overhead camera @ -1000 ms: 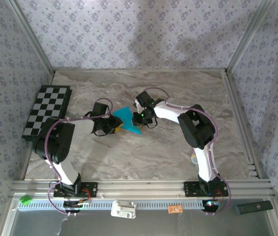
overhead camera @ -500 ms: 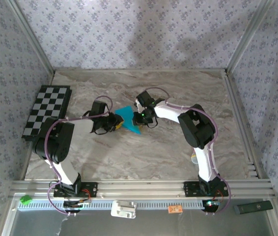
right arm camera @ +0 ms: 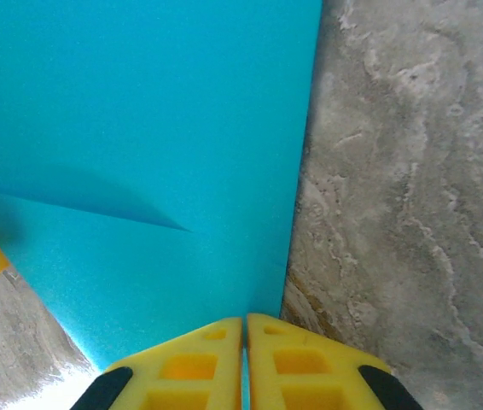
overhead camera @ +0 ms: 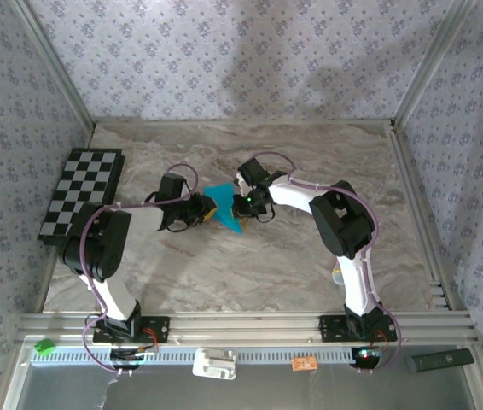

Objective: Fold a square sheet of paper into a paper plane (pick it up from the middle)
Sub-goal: Fourth fold the wing at the center of the table.

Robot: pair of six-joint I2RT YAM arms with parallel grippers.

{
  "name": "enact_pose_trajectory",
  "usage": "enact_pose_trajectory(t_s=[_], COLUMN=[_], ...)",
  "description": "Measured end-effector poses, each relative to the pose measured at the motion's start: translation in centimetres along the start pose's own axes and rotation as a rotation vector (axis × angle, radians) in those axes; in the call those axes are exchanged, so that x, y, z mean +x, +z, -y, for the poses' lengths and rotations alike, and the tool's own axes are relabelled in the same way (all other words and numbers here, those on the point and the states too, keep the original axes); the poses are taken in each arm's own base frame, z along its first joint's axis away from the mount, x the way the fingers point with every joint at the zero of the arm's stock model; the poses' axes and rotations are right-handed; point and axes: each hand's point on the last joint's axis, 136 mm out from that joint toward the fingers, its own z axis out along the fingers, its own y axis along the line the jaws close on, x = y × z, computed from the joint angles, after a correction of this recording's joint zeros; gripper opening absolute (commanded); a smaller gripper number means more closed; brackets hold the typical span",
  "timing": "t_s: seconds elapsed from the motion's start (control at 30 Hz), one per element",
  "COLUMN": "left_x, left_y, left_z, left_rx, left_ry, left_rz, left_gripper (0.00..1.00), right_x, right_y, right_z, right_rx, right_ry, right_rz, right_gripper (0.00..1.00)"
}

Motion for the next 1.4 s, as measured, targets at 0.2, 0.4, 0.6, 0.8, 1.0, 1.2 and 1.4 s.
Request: enact_pose_trajectory(t_s=[0.2,0.4,0.6,0.8,1.0,1.2,1.4], left_x=[-0.1,-0.4,-1.1,-1.1,-1.1,-0.9,-0.8], left_y=[0.4,0.7,0.6,0.5,0.4,0.3,0.2], left_z=[-0.4,-0.7,-0.1,-0.2,0.5,0.9,0.8], left_rx=[0.000,0.004,0.017,-0.013,-0.057,-0.094,-0.119], left_ry=[-0.003,-0.011,-0.010,-0.017,-0.025,-0.060,-0.107], left_rz=[-0.002,-0.008,0.005,0.014,0.033,0.048,0.049], left_gripper=[0.20,0.16,0.06,0.05,0.05,0.04,0.04], right_x=[0.0,0.0,-0.2,-0.7,-1.5,0.3,2.5], right_y=[0.0,0.0,-0.1,-2.8,-6.7,-6.0,-4.3], right_z=[0.1,0.1,0.2,1.0,0.3,-1.5,-2.7], right_rx=[0.005,0.007,0.013,0.076,0.172,0.254,0.289], right_ry=[0.000,-0.001,-0.012,-0.062,-0.176,-0.324,-0.431], right_rz=[0.002,0.003,0.008,0.079,0.225,0.269,0.258], right_gripper=[0.10,0.10,0.17,0.32,0.33,0.36,0.42])
